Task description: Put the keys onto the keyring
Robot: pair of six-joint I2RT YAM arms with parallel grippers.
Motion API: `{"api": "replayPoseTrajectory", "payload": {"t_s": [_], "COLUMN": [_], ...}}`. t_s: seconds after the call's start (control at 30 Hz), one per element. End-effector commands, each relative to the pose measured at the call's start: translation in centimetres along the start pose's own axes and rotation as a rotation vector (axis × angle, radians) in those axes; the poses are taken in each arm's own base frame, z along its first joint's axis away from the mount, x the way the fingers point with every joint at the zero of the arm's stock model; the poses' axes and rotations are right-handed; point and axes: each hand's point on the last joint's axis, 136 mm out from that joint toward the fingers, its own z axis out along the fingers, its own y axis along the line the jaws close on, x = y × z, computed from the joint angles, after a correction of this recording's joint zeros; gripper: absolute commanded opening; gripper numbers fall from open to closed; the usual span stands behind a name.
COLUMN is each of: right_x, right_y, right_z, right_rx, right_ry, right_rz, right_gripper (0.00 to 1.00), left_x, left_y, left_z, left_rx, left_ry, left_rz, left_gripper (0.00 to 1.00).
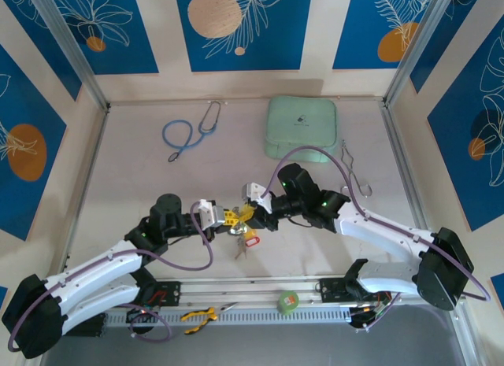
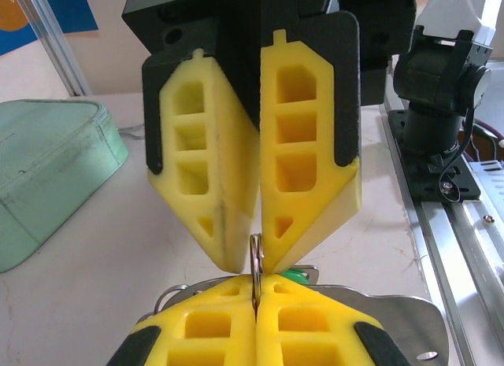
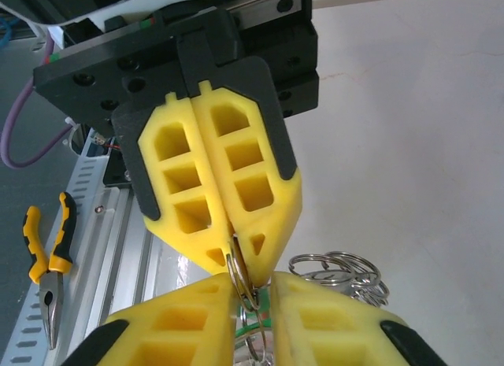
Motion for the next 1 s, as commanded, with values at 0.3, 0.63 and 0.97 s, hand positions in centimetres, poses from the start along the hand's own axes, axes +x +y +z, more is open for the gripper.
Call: {"api": "replayPoseTrajectory", "payload": {"t_s": [0.3, 0.63, 0.97], "right_x": [1.1, 0.2, -1.6], "right_y": [0.0, 0.4, 1.7], "right_z": [-0.5, -0.3, 1.1], "right_rx": [0.046, 0.042, -0.015], "right_ry": [0.152, 0.297, 0.253], "right_rz": [-0.102, -0.212, -0.213], "right_gripper": [0.0, 0.0, 0.0], "left_x": [0.2, 0.1, -0.7], "left_y": [0.9, 0.5, 0.2], "left_z": [-0.4, -0.4, -0.4], "left_rx": [-0.049, 0.001, 0.011], "left_ry": [0.1, 0.158, 0.099], "left_rz": [0.023, 0.041, 0.046], "left_gripper": [0.33, 0.23, 0.02]}}
